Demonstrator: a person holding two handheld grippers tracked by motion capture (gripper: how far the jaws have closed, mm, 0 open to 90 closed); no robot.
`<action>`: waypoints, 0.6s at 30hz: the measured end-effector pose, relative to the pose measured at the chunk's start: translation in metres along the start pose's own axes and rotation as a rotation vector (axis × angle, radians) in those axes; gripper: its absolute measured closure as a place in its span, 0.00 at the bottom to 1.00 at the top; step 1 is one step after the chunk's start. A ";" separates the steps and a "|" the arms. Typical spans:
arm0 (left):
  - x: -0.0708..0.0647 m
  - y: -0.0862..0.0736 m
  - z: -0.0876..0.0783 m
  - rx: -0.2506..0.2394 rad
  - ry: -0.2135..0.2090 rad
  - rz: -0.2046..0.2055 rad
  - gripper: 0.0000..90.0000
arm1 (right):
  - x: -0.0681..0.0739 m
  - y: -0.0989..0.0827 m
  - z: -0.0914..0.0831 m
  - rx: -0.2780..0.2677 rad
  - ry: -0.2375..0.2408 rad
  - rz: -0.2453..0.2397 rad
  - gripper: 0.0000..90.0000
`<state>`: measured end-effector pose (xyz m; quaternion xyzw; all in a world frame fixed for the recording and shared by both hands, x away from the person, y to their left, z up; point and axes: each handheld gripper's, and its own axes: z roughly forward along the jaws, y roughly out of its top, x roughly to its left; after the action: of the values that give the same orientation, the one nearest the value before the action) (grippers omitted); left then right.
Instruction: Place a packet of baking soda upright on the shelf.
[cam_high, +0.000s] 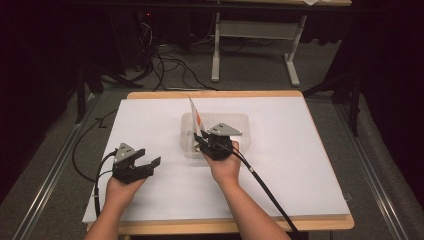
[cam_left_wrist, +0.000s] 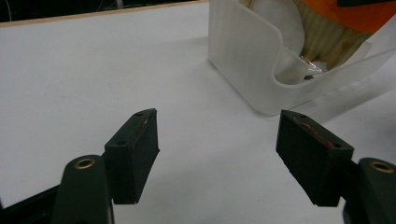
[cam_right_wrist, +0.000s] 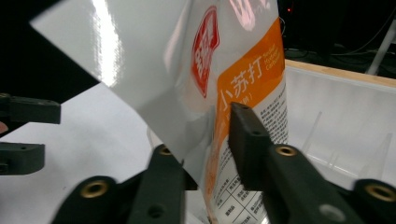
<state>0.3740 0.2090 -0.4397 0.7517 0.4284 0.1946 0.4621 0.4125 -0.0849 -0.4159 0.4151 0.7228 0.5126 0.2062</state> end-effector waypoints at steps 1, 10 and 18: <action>0.000 0.000 0.000 -0.001 -0.002 -0.002 0.34 | 0.000 0.001 -0.002 -0.003 0.003 -0.002 0.73; 0.000 0.001 -0.002 -0.015 -0.006 0.006 0.33 | 0.006 0.004 -0.017 0.014 -0.003 -0.052 0.39; -0.001 0.001 -0.002 -0.019 -0.004 0.012 0.33 | 0.005 0.001 -0.036 0.031 0.009 -0.071 0.29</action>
<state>0.3726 0.2091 -0.4381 0.7504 0.4210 0.1998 0.4688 0.3841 -0.1016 -0.4003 0.3901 0.7458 0.4955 0.2146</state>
